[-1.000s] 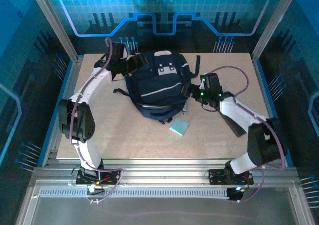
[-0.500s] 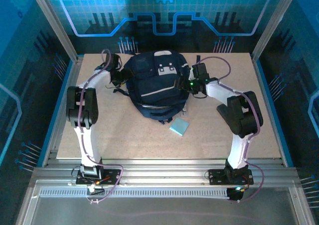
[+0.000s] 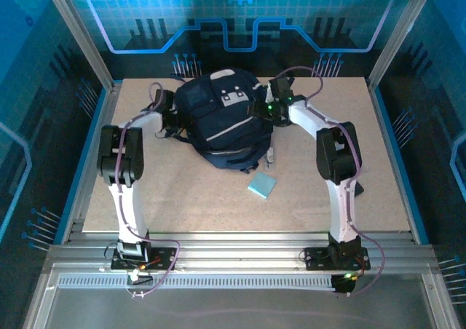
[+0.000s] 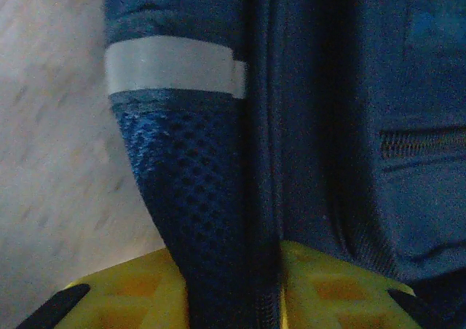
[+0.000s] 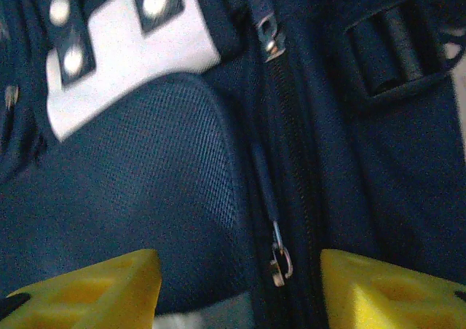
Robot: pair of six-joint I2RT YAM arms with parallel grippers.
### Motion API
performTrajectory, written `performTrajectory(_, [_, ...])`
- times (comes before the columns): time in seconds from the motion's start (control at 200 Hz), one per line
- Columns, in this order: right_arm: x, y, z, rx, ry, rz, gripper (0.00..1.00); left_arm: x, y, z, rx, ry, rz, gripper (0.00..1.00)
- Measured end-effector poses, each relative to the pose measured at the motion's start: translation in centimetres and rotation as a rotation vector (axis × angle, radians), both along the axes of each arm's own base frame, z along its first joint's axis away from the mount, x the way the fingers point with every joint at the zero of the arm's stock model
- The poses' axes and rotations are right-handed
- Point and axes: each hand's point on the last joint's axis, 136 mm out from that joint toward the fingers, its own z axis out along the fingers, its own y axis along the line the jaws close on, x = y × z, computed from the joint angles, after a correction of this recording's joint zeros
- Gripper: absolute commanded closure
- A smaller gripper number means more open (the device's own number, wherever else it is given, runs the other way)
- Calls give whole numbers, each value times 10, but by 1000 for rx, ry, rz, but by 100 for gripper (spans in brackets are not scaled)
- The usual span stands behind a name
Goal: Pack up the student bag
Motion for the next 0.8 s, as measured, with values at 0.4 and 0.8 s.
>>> performTrajectory(0.4, [33,21,66,-58,-127,65,23,-113,-76,9,-126,58,-45,25])
performTrajectory(0.8, [-124,15,149,-85,-180,139,22,-117,-37,-1,-53,37,110,28])
